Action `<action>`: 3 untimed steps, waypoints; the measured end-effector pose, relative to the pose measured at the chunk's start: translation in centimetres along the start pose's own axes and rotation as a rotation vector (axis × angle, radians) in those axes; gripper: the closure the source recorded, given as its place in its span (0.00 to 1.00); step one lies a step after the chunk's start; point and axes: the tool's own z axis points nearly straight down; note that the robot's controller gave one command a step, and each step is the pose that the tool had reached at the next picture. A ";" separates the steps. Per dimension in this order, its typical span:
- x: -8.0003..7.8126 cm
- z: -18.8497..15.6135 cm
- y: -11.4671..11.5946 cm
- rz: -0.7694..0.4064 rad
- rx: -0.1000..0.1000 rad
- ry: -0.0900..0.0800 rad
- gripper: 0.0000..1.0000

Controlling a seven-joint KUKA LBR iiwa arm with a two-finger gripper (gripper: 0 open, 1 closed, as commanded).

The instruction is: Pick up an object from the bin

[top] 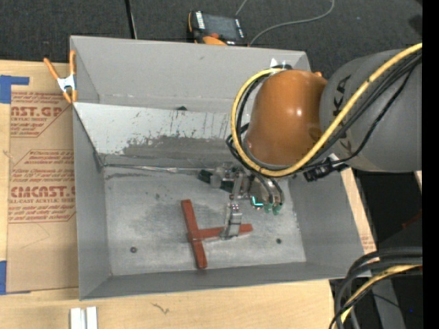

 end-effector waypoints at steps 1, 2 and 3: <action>1.6 13.0 -3.5 -0.102 0.001 0.001 0.00; 1.4 12.6 -3.4 -0.102 0.000 -0.006 1.00; 1.9 8.1 -2.5 -0.338 0.001 -0.010 1.00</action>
Offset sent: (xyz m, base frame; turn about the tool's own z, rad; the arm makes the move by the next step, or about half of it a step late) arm -0.0142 -0.0340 -0.1251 -0.1021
